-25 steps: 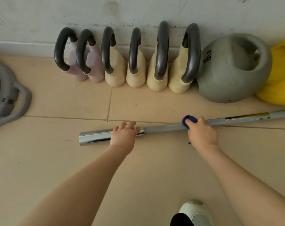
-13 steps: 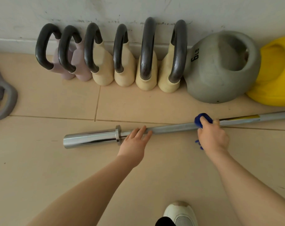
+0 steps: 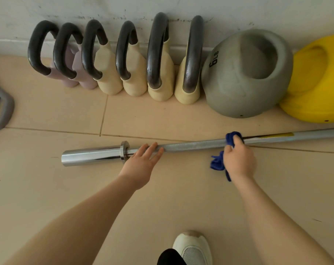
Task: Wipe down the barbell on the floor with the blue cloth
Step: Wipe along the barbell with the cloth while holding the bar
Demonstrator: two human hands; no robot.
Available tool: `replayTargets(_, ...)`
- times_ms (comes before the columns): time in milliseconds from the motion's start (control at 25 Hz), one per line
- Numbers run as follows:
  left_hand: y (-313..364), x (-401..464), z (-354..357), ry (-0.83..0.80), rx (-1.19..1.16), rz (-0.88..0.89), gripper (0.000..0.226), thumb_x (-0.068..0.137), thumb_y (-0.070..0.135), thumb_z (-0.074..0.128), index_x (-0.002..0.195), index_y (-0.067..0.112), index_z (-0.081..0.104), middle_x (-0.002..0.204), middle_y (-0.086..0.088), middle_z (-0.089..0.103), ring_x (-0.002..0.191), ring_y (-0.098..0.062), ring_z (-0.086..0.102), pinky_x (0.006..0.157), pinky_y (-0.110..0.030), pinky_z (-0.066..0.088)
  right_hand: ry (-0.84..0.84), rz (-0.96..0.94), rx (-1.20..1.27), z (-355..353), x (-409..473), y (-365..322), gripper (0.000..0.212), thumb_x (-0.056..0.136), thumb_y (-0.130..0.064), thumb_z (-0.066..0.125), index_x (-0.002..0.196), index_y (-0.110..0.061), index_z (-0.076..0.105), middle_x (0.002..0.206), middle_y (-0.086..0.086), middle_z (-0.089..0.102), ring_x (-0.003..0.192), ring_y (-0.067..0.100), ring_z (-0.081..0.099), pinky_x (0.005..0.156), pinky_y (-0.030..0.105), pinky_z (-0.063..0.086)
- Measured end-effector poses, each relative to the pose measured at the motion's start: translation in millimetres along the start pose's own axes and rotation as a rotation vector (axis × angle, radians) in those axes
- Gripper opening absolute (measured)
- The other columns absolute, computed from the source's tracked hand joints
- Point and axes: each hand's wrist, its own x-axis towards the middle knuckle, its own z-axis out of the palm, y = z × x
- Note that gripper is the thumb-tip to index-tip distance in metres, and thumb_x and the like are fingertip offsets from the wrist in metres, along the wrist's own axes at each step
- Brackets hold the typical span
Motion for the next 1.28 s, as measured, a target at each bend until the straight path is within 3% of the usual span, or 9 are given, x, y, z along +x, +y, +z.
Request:
replayTargets(160, 1, 4, 4, 0.019, -0.027, -0.036, 0.085, 0.084, -0.007, 0.037, 0.150, 0.027, -0.006, 0.159, 0.004, -0.008, 0.147, -0.024, -0.001, 0.117, -0.035, 0.026, -0.120, -0.197, -0.036, -1, -1, 2, 0.037, 0.092, -0.020, 0.046, 0.128, -0.021, 0.050, 0.100, 0.020, 0.064, 0.088, 0.040, 0.060, 0.070, 0.041, 0.048)
replayTargets(320, -4, 9, 4, 0.014, -0.054, -0.043, 0.080, 0.087, -0.003, 0.035, 0.150, 0.029, -0.004, 0.159, 0.005, -0.006, 0.147, -0.023, -0.001, 0.118, -0.035, 0.025, -0.010, 0.019, 0.050, -7, 4, 5, 0.032, 0.092, -0.017, 0.045, 0.123, -0.018, 0.051, 0.097, 0.023, 0.064, 0.087, 0.041, 0.060, 0.065, 0.036, 0.041)
replayTargets(480, -4, 9, 5, 0.019, -0.039, -0.039, 0.078, 0.089, 0.001, 0.037, 0.150, 0.028, -0.004, 0.159, 0.004, -0.005, 0.147, -0.024, 0.001, 0.118, -0.035, 0.021, -0.202, -0.255, -0.037, 14, -23, -26, 0.038, 0.091, -0.020, 0.045, 0.128, -0.025, 0.048, 0.101, 0.019, 0.063, 0.091, 0.040, 0.060, 0.067, 0.037, 0.044)
replayTargets(600, -4, 11, 1, 0.012, -0.056, -0.022, 0.075, 0.090, 0.004, 0.038, 0.150, 0.028, -0.001, 0.159, 0.003, -0.002, 0.146, -0.024, 0.002, 0.118, -0.035, 0.020, -0.054, -0.052, -0.036, -6, 0, -8, 0.030, 0.093, -0.022, 0.044, 0.123, -0.022, 0.048, 0.099, 0.019, 0.064, 0.088, 0.039, 0.062, 0.069, 0.040, 0.048)
replayTargets(680, -5, 9, -2, -0.003, -0.066, -0.009, 0.075, 0.090, 0.003, 0.038, 0.150, 0.027, 0.000, 0.159, 0.003, -0.002, 0.146, -0.023, 0.002, 0.118, -0.035, 0.021, -0.046, 0.032, 0.034, -1, -12, -19, 0.023, 0.094, -0.021, 0.043, 0.117, -0.021, 0.048, 0.084, 0.014, 0.064, 0.079, 0.034, 0.061, 0.065, 0.034, 0.046)
replayTargets(800, -8, 8, -6, -0.023, -0.084, 0.022, 0.073, 0.091, 0.004, 0.038, 0.150, 0.027, 0.002, 0.159, 0.004, -0.001, 0.147, -0.022, 0.001, 0.117, -0.036, 0.023, -0.237, -0.234, 0.027, 26, -50, -55, 0.036, 0.093, -0.020, 0.043, 0.128, -0.026, 0.045, 0.094, 0.015, 0.064, 0.087, 0.036, 0.061, 0.066, 0.035, 0.042)
replayTargets(880, -12, 9, -9, -0.032, -0.094, 0.050, 0.071, 0.092, 0.004, 0.038, 0.151, 0.025, 0.003, 0.159, 0.005, 0.000, 0.147, -0.020, 0.002, 0.118, -0.036, 0.024, -0.214, -0.324, -0.046, 35, -46, -58, 0.038, 0.092, -0.022, 0.043, 0.130, -0.028, 0.043, 0.102, 0.015, 0.063, 0.091, 0.037, 0.061, 0.067, 0.038, 0.045)
replayTargets(1080, -34, -4, -6, 0.134, -0.021, 0.008, 0.068, 0.091, 0.003, 0.044, 0.150, 0.016, 0.011, 0.159, -0.004, 0.009, 0.147, -0.023, 0.007, 0.119, -0.035, 0.014, -0.088, -0.096, 0.026, 45, -48, -74, 0.024, 0.094, -0.022, 0.041, 0.118, -0.020, 0.046, 0.097, 0.015, 0.063, 0.083, 0.035, 0.062, 0.058, 0.034, 0.041)
replayTargets(1280, -67, -19, -5, 0.170, 0.040, -0.113, 0.075, 0.089, 0.024, 0.061, 0.148, 0.013, 0.015, 0.159, -0.011, 0.005, 0.147, -0.029, 0.008, 0.118, -0.038, 0.020, -0.285, -0.472, -0.060, 73, -91, -122, 0.037, 0.091, -0.023, 0.043, 0.128, -0.023, 0.044, 0.103, 0.016, 0.061, 0.089, 0.037, 0.061, 0.062, 0.034, 0.038)
